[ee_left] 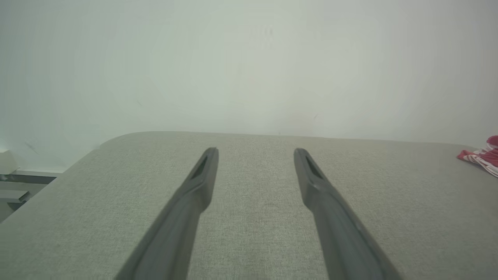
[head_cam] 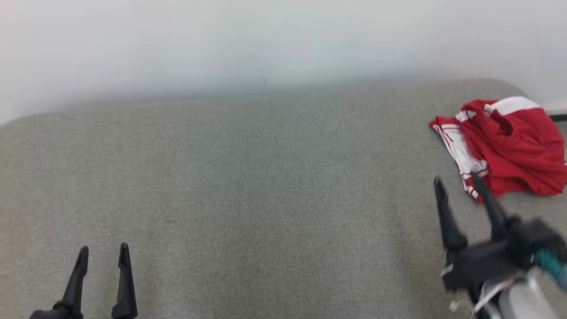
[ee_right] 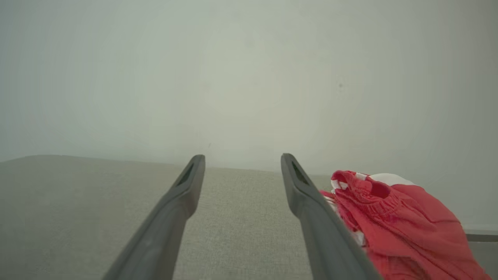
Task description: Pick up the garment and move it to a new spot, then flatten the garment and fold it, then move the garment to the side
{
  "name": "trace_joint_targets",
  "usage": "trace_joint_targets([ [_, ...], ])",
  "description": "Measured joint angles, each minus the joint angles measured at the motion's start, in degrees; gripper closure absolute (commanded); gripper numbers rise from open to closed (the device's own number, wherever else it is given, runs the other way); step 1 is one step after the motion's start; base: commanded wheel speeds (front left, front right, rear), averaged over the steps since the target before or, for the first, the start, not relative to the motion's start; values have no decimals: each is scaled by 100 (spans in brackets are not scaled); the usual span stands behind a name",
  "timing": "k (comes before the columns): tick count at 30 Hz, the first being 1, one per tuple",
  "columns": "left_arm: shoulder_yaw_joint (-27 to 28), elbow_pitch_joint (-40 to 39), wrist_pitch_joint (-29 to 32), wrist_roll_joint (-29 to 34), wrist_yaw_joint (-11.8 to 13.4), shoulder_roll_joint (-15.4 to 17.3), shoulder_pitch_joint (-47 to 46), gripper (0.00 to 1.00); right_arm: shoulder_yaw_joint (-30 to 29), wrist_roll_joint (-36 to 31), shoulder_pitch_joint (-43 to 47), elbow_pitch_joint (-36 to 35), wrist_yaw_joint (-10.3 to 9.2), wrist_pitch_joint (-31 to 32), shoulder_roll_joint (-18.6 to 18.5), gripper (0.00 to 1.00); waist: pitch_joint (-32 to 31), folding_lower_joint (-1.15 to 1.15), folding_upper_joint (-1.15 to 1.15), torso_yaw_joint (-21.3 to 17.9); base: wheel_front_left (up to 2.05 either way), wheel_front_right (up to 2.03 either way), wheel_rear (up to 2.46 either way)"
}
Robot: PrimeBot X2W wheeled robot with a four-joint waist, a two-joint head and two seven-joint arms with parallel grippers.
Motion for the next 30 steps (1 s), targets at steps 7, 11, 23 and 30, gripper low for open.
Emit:
trace_joint_targets([
  [7,-34,193,0,-2,29,-33,104,0,-198,-210,1189,-605,0,66,580,0,-344,0,0,94,0,0,0],
  [11,-14,308,0,20,40,-37,113,0,-230,-323,1448,-750,0,65,761,0,-407,1,0,123,0,0,0],
  [23,-29,516,0,68,-10,-32,98,100,-386,-342,1616,-719,0,59,995,100,-476,2,1,172,0,0,0],
  [30,-31,846,57,3,-11,-116,202,100,-374,-257,1789,-422,0,80,1013,100,-476,2,1,172,0,0,0],
])
